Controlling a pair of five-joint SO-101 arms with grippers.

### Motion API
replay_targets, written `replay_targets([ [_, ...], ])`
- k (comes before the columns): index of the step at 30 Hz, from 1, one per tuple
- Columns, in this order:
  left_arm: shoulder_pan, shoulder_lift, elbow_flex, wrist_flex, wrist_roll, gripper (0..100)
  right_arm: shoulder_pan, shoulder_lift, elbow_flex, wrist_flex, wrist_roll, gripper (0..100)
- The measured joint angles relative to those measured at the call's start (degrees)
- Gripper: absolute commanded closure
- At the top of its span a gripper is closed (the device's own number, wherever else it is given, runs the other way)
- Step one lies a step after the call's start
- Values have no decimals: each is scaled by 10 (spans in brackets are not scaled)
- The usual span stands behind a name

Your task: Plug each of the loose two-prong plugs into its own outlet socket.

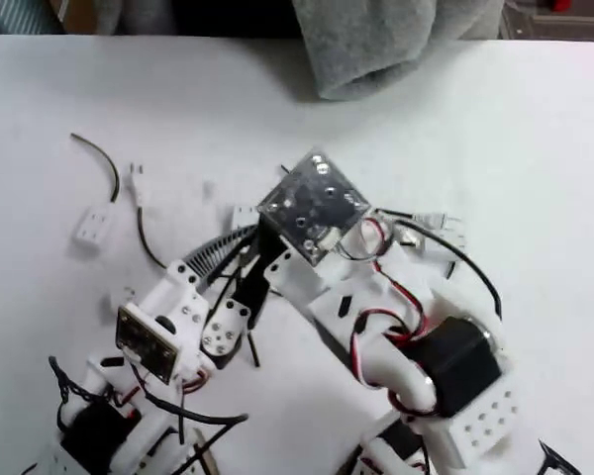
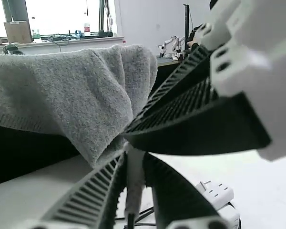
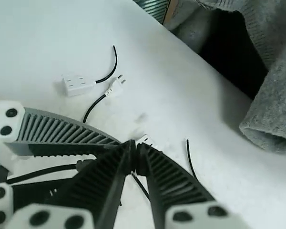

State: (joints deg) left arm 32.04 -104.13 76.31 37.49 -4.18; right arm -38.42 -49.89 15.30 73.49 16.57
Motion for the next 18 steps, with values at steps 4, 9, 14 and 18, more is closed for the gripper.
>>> replay_targets([
  [4,-1,1,1,0,1,977,14,-7,48,-35,0,981],
  [9,0,1,1,1,1,977,86,-2,117,-117,10,981],
  [14,0,0,0,0,1,977,156,31,178,-154,63,981],
  [18,0,-1,0,0,1,977,182,30,179,-163,75,981],
])
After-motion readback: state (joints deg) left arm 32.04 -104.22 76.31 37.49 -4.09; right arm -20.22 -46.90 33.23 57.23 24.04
